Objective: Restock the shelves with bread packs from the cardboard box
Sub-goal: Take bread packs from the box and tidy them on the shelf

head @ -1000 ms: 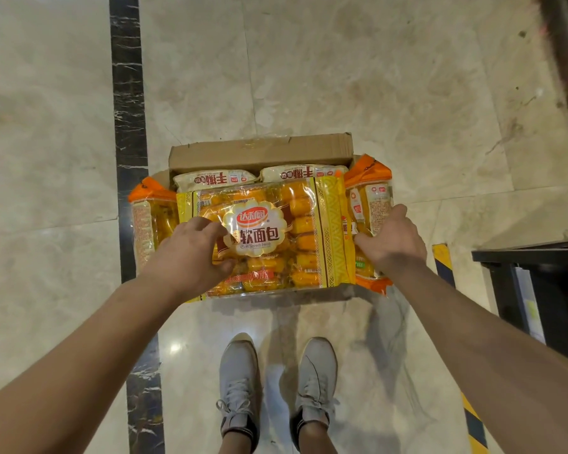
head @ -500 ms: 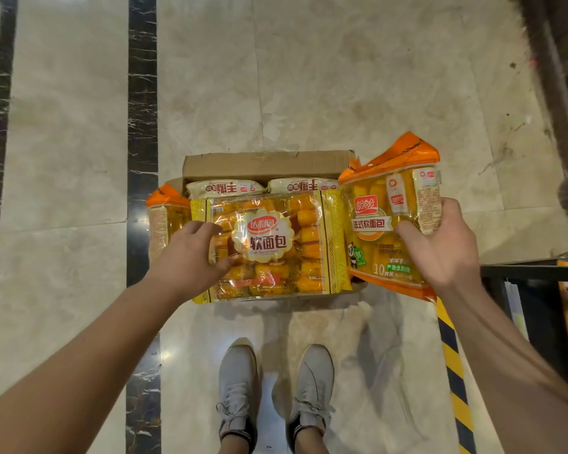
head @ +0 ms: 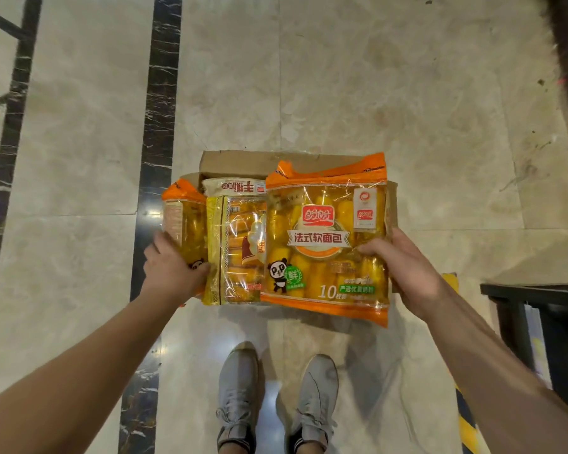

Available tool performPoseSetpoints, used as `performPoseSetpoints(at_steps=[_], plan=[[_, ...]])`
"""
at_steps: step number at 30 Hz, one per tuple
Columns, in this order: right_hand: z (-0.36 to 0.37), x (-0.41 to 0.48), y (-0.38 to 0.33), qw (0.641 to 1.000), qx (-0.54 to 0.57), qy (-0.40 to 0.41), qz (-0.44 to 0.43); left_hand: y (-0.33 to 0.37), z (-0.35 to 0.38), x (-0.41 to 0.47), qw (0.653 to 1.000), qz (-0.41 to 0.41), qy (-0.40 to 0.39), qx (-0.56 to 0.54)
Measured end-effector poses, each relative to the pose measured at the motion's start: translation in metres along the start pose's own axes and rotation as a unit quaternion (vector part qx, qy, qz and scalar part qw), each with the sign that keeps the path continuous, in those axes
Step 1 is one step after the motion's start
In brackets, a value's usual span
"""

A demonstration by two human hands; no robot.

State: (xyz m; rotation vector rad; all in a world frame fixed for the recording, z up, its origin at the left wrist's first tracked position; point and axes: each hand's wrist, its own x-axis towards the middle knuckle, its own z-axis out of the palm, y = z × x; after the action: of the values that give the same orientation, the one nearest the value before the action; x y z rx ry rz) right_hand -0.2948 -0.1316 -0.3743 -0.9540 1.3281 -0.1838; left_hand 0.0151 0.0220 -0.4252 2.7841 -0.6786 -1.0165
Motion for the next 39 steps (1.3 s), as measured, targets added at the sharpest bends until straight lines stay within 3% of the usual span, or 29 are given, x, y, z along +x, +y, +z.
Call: performPoseSetpoints(at_steps=[7,14,24,29,35,39], plan=[[0.013,0.012,0.025,0.996,0.083,0.007,0.019,-0.015,0.014,0.036,0.993,-0.049,-0.03,-0.099],[0.003,-0.011,0.018,0.998,0.065,-0.014,0.007,-0.013,-0.004,0.019,0.994,-0.032,0.046,-0.095],[-0.003,-0.061,-0.047,0.998,0.059,-0.013,-0.006,-0.004,-0.128,-0.064,0.976,0.03,0.116,-0.18],[-0.012,-0.107,-0.095,0.995,0.096,-0.019,-0.032,0.004,-0.2,-0.115,0.936,0.062,0.027,-0.347],[-0.042,-0.197,-0.166,0.989,0.134,-0.004,-0.059,0.035,-0.285,-0.187,0.902,0.166,-0.123,-0.379],[-0.071,-0.279,-0.22,0.981,0.164,0.015,-0.102,0.075,-0.347,-0.242,0.868,0.23,-0.171,-0.406]])
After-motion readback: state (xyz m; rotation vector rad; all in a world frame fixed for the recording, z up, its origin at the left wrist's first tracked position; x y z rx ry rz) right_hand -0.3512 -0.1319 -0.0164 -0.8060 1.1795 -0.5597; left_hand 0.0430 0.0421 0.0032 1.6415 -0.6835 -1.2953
